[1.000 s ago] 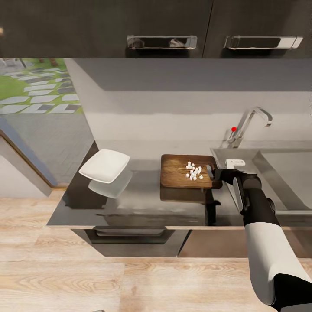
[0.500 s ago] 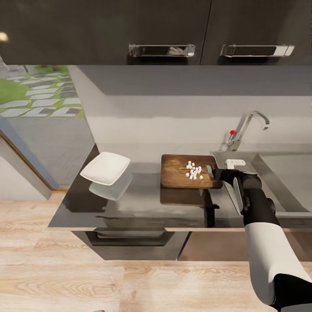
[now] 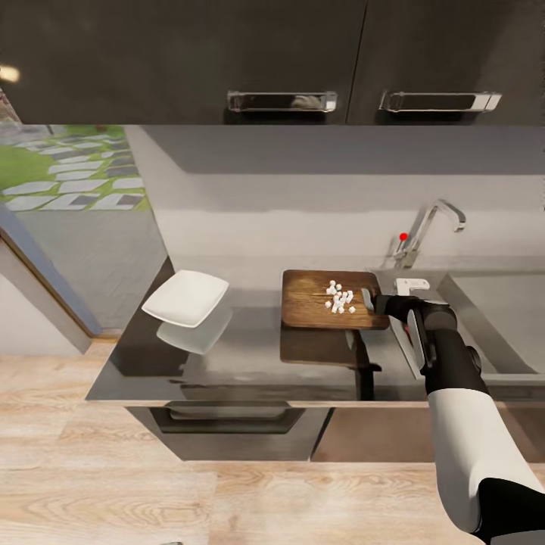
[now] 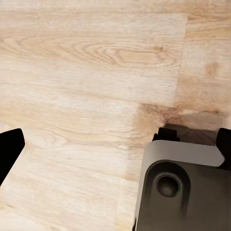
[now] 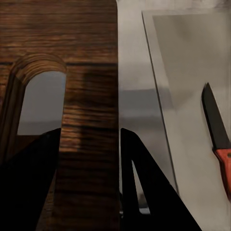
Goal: In the kitchen, take the Vidalia onion out of the sink, dice it on the chopping board with the paring knife, put the diced onion into the bowl on the countertop, then place both the paring knife and the chopping board into the sink.
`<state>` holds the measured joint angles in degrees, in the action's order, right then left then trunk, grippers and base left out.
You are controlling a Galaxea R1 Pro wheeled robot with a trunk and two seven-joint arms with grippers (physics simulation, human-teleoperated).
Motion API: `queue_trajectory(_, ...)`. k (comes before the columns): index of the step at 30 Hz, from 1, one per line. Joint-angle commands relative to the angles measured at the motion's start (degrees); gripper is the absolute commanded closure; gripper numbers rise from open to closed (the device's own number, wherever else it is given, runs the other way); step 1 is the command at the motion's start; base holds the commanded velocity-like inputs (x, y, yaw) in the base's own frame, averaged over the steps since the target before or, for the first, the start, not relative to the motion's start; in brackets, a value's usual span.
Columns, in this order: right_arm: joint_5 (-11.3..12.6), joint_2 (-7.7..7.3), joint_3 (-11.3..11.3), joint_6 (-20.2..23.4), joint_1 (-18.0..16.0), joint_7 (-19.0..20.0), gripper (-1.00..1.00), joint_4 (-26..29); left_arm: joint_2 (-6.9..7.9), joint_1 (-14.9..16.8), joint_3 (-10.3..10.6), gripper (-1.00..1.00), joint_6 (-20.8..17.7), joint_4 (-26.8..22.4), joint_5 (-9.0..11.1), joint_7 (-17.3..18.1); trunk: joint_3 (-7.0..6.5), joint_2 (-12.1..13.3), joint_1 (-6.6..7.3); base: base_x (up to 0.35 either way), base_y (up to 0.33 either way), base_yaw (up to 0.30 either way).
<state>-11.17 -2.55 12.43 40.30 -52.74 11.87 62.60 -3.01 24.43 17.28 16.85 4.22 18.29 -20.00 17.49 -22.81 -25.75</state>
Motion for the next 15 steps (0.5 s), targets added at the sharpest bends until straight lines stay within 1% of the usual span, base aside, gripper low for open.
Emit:
queue_trajectory(1, -0.6, 0.0, 0.1, 0.3, 0.0, 0.5, 1.0, 0.1, -0.06, 0.1, 0.5, -1.0, 0.4, 0.3, 0.4, 0.0, 0.01, -0.1, -0.04, 0.0, 0.0, 0.0)
queue_trajectory(4, -1.0, 0.03, 0.1, 0.3, -0.1, 0.5, 1.0, 0.1, -0.07, 0.1, 0.5, -1.0, 0.4, 0.3, 0.4, 0.0, -0.26, -0.1, -0.04, 0.0, 0.0, 0.0)
queue_trajectory(9, -3.8, 0.19, 0.0, 0.2, 0.0, 0.5, 1.0, 0.1, -0.06, 0.1, 0.5, -1.0, 0.4, 0.3, 0.4, 0.0, -0.71, -0.1, -0.04, 0.0, 0.0, 0.0)
queue_trajectory(15, -4.5, 0.18, 0.0, 0.3, 0.0, 0.5, 1.0, 0.1, -0.07, 0.1, 0.5, -1.0, 0.4, 0.3, 0.4, 0.0, -1.25, -0.1, -0.04, 0.0, 0.0, 0.0)
